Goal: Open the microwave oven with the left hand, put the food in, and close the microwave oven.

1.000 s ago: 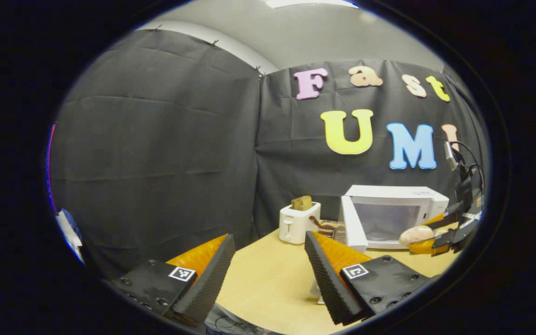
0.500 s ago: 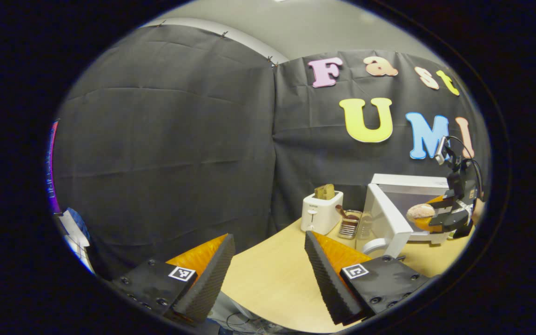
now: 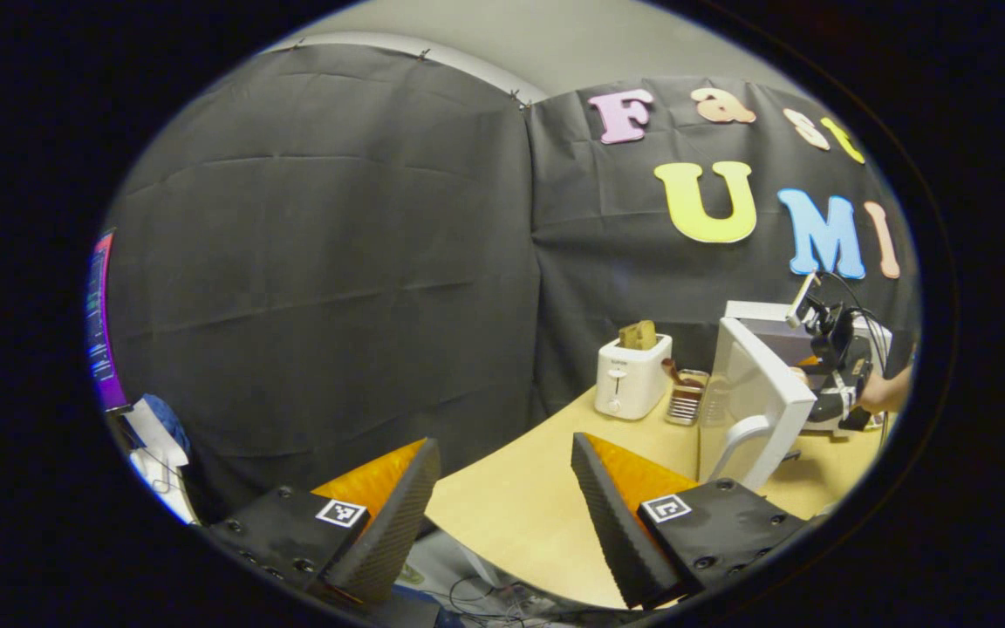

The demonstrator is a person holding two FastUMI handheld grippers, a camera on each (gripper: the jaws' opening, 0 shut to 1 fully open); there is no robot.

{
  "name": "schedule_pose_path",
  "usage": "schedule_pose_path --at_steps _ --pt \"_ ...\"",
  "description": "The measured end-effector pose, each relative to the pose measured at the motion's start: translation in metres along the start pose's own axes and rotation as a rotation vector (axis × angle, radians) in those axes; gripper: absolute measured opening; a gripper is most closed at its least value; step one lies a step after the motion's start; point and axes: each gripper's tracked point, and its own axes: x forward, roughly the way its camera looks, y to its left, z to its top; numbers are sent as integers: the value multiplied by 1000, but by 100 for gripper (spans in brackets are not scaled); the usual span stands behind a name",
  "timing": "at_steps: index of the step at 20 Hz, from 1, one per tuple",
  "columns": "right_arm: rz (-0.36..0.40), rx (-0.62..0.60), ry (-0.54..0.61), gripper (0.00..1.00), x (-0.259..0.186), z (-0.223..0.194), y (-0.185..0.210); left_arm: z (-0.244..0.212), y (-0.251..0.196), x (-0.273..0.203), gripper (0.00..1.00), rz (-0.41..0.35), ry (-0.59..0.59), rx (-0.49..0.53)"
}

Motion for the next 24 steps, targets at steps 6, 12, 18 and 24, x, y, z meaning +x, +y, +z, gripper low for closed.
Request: schedule_pose_path --at_steps 6,12,18,24 --pt "-89 -10 19 86 14 -10 -15 4 2 9 99 -1 6 47" --pt "-74 89 1 97 -27 -4 -13 -6 -43 28 97 -111 23 51" --pt "-107 187 -89 98 -112 13 -32 -20 -114 55 100 -273 48 85" --pt "-206 327 -170 97 -201 23 -74 -33 -150 63 95 -346 58 133"
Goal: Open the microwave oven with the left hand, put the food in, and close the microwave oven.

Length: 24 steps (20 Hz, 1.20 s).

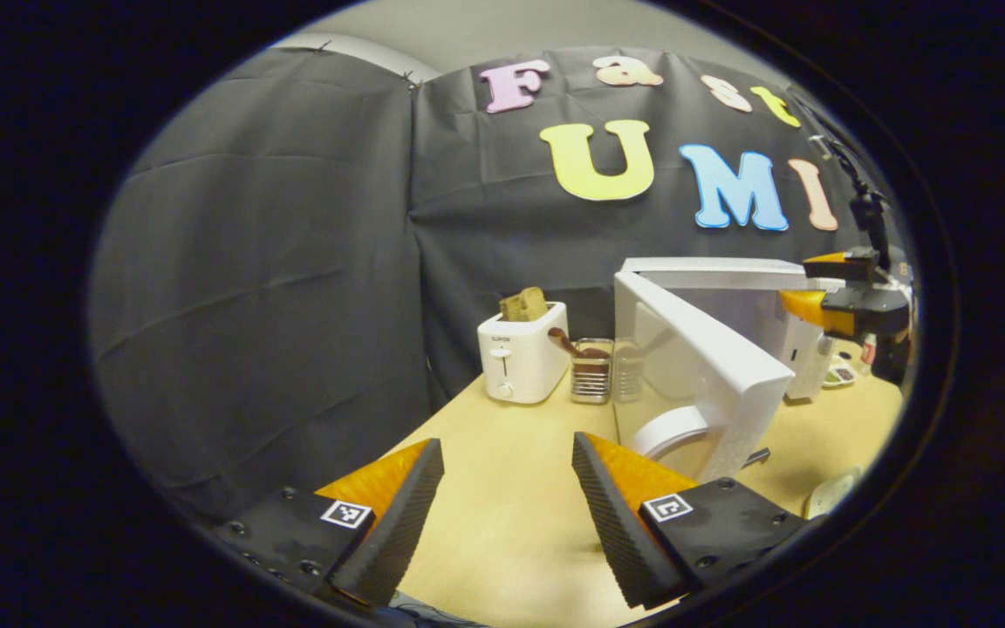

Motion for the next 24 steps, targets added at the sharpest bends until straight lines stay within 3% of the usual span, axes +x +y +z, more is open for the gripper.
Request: schedule_pose_path --at_steps 2,4,8,9,10,12,15,24 --pt "-12 2 -18 98 -22 4 -12 -4 -7 5 90 -12 17 -11" --pt "-21 -12 -21 98 -39 2 -23 -5 -19 6 77 -47 22 -44" --pt "-20 43 12 98 -67 -6 -36 1 -43 6 13 -53 12 -63" --pt "-21 71 21 97 -71 -9 -40 3 -50 9 2 -69 11 -73" --pt "-31 88 28 97 -75 -12 -46 5 -64 9 10 -101 16 -96" --pt "-65 95 30 98 -84 -15 -62 8 -86 12 10 -151 27 -117" --pt "-96 106 41 98 -95 -23 -78 19 -117 16 10 -193 12 -63" --pt "-171 166 70 97 -134 -26 -111 46 -220 28 10 -418 -26 -5"
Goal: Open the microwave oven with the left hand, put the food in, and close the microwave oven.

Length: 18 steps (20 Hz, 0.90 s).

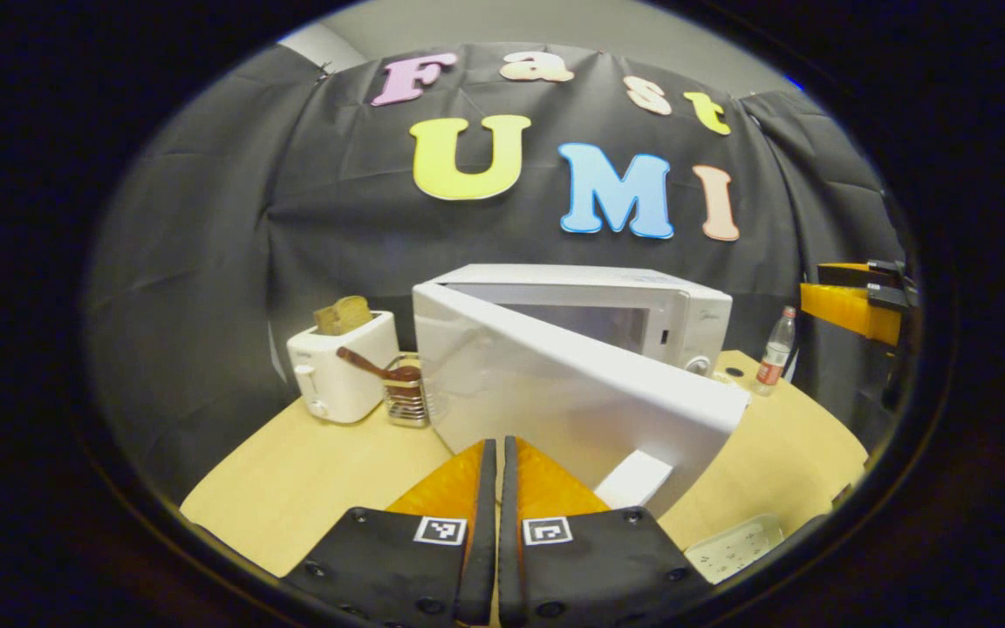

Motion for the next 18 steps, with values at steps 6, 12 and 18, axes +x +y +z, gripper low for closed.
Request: schedule_pose_path --at_steps 6,12,18 --pt "-69 4 10 98 -17 -2 -26 14 -42 29 10 -109 -16 27" --pt "-154 24 6 97 -41 -7 -59 26 -82 62 10 -206 -20 47" --pt "-216 65 28 97 -59 -16 -82 42 -113 100 10 -269 -31 58"
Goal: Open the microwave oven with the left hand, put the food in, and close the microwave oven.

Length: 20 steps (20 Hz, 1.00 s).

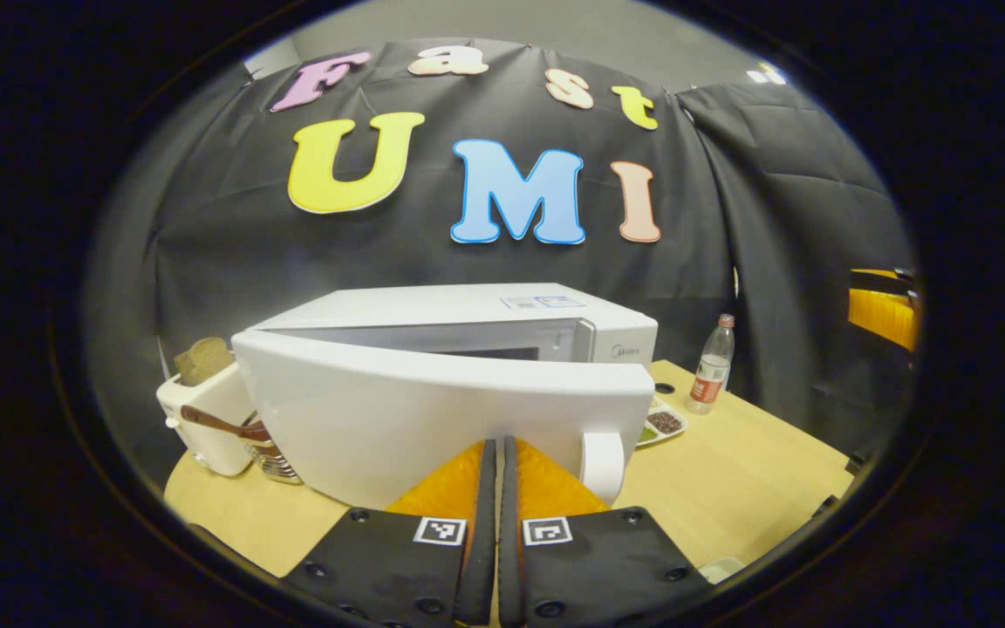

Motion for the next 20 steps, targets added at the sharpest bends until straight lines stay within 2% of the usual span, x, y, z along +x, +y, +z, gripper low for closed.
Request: schedule_pose_path --at_steps 8,20 --pt "-41 -4 28 97 -10 -15 -19 9 -10 46 10 -16 -9 16" --pt "-66 -4 46 98 -21 -27 -40 14 -9 70 10 13 -8 -10"
